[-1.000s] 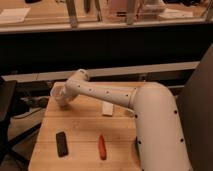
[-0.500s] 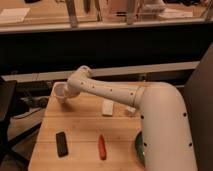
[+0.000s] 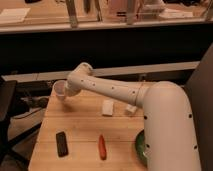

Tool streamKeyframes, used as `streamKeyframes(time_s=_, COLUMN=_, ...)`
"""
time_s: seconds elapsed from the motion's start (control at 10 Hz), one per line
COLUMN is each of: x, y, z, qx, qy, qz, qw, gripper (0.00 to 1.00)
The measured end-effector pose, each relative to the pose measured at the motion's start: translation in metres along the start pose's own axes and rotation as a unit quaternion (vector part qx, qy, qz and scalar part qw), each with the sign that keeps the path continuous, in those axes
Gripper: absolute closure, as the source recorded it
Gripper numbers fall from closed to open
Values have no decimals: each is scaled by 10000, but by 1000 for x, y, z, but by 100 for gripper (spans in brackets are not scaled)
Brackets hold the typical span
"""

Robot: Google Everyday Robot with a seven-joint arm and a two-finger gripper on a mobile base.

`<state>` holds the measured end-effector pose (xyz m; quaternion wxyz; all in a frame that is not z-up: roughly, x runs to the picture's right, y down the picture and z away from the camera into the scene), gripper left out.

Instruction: Pick up the ceramic cup

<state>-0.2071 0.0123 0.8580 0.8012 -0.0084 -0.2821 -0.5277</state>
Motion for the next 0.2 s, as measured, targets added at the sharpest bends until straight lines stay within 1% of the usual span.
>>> streamKeyframes(time_s=0.2, x=2, y=-1, z=-7, qx=2, qy=7, qz=-44, qw=10000, gripper=100)
